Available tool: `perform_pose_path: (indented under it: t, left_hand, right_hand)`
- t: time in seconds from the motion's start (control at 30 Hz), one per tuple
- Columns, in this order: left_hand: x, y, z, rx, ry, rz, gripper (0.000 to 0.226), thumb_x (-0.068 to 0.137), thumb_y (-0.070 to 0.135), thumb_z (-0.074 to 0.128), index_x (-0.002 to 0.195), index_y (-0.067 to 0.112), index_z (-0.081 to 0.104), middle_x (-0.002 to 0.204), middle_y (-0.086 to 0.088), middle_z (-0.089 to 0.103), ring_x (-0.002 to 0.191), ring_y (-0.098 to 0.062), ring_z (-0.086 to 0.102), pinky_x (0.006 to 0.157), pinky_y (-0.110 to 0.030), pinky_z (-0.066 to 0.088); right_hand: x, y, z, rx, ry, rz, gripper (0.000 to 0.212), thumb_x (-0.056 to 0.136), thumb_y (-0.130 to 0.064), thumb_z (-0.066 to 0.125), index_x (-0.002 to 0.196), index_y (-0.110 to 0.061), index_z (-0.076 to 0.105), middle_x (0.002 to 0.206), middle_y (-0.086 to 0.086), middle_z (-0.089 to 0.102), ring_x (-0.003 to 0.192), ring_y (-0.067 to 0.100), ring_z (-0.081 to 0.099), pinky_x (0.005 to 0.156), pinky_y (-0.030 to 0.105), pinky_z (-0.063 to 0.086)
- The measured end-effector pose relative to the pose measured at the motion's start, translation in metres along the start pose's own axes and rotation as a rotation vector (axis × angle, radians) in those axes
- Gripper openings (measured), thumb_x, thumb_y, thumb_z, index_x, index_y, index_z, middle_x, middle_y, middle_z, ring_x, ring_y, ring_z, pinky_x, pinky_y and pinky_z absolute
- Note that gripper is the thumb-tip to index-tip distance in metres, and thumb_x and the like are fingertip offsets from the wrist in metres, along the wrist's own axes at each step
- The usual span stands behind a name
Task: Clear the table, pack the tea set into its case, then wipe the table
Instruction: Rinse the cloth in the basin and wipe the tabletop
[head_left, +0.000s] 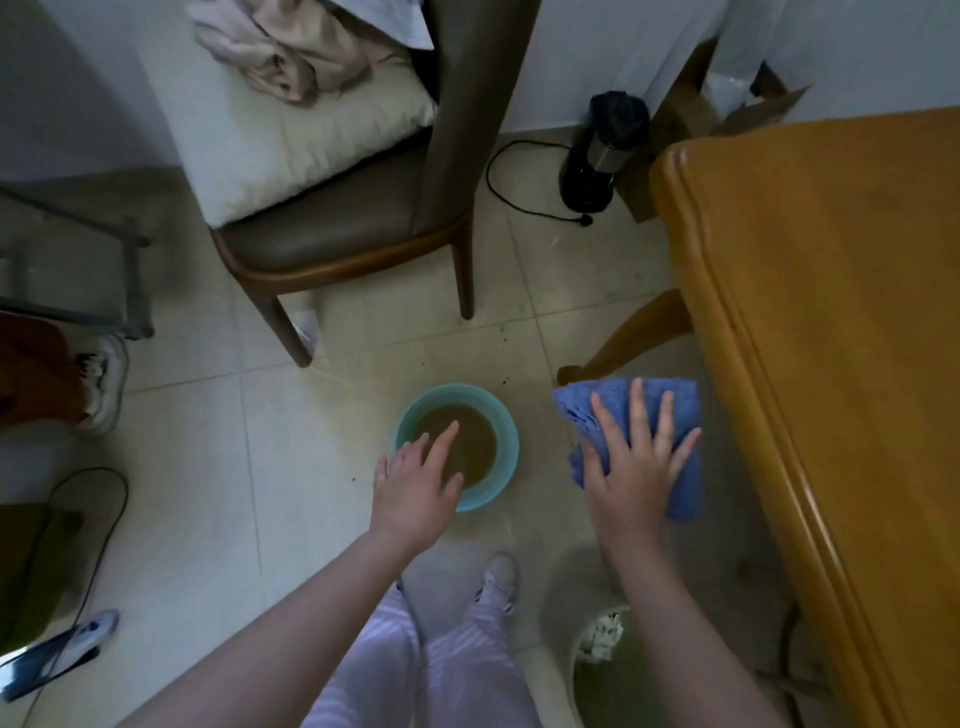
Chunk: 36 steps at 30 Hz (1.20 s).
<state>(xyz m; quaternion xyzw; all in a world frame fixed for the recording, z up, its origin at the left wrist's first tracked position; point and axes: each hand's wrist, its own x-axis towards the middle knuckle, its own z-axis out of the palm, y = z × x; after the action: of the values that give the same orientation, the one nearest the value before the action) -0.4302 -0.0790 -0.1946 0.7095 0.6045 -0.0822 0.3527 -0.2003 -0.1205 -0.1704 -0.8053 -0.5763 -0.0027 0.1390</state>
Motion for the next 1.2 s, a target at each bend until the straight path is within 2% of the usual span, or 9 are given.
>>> perform_pose_path:
  t: [0.17,0.27,0.47,0.6,0.73,0.83,0.93,1.07,1.2]
  left_hand:
    - [0.054,-0.026,0.057,-0.220,-0.146,-0.032,0.060,0.098,0.040,0.045,0.152,0.036,0.018,0.143,-0.002,0.048,0.121,-0.023,0.053,0.098,-0.035,0.043]
    - [0.092,-0.046,0.099,-0.380,-0.225,-0.097,0.053,0.099,0.036,0.045,0.149,0.032,0.028,0.146,-0.002,0.046,0.130,-0.022,0.046,0.105,-0.035,0.038]
    - [0.179,-0.092,0.196,-0.511,-0.257,-0.180,0.048,0.099,0.027,0.048,0.146,0.021,0.038,0.146,-0.003,0.045,0.133,-0.018,0.044,0.108,-0.030,0.035]
    - [0.244,-0.106,0.247,-0.899,-0.188,-0.409,0.029,0.099,0.025,0.048,0.126,0.018,0.056,0.125,-0.004,0.058,0.114,-0.019,0.054,0.095,-0.029,0.039]
    - [0.321,-0.115,0.277,-1.321,-0.070,-0.554,0.016,0.100,0.028,0.045,0.096,0.021,0.058,0.096,-0.004,0.063,0.093,-0.020,0.058,0.088,-0.031,0.043]
    - [0.361,-0.134,0.306,-1.161,0.098,-0.497,0.020,0.098,0.021,0.046,0.096,0.013,0.065,0.111,-0.012,0.066,0.105,-0.028,0.059,0.097,-0.035,0.043]
    - [0.379,-0.147,0.338,-1.124,0.252,-0.633,0.025,0.094,0.011,0.047,0.108,0.007,0.067,0.115,-0.014,0.066,0.108,-0.031,0.058,0.096,-0.034,0.043]
    - [0.381,-0.146,0.356,-1.030,0.267,-0.653,0.030,0.092,0.011,0.048,0.116,0.015,0.066,0.119,-0.012,0.065,0.110,-0.033,0.058,0.094,-0.034,0.042]
    - [0.367,-0.156,0.372,-0.758,0.289,-0.488,0.034,0.089,0.013,0.051,0.122,0.017,0.059,0.120,-0.009,0.063,0.111,-0.031,0.057,0.092,-0.036,0.045]
  right_hand:
    - [-0.002,-0.008,0.106,0.885,-0.237,0.754,0.020,0.101,-0.025,0.050,0.118,-0.026,0.059,0.125,0.003,0.062,0.120,0.023,0.056,0.104,0.042,0.043]
    - [-0.007,-0.010,0.179,1.033,-0.370,0.947,0.024,0.102,-0.020,0.049,0.121,-0.009,0.059,0.122,0.012,0.064,0.111,0.025,0.061,0.097,0.037,0.048]
    - [-0.040,0.006,0.334,0.704,-0.532,0.749,0.033,0.100,-0.032,0.047,0.119,-0.010,0.062,0.113,0.011,0.067,0.107,0.027,0.061,0.087,0.032,0.046]
    - [-0.052,0.022,0.427,0.458,-0.498,0.601,0.036,0.097,-0.038,0.047,0.118,-0.015,0.063,0.116,0.007,0.066,0.111,0.029,0.059,0.093,0.037,0.045]
    - [-0.066,0.015,0.495,0.401,-0.559,0.381,0.084,0.080,-0.070,0.024,0.142,-0.020,0.048,0.149,0.002,0.045,0.140,0.024,0.034,0.115,0.046,0.026]
    - [-0.070,-0.005,0.532,0.362,-0.493,0.333,0.080,0.081,-0.067,0.019,0.145,-0.027,0.043,0.151,-0.004,0.041,0.142,0.017,0.032,0.117,0.048,0.020]
    - [-0.062,-0.019,0.563,0.292,-0.231,0.434,0.055,0.091,-0.044,0.035,0.136,-0.021,0.054,0.143,0.008,0.051,0.136,0.030,0.042,0.110,0.057,0.030]
    - [-0.054,-0.007,0.577,0.253,-0.587,0.544,0.052,0.101,-0.031,0.040,0.151,-0.033,0.025,0.163,0.002,0.007,0.150,0.025,0.000,0.119,0.048,0.006]
    - [-0.073,0.002,0.584,0.110,-0.637,0.483,0.068,0.101,-0.039,0.040,0.154,-0.035,-0.002,0.162,0.006,-0.015,0.149,0.029,-0.013,0.119,0.051,0.001]
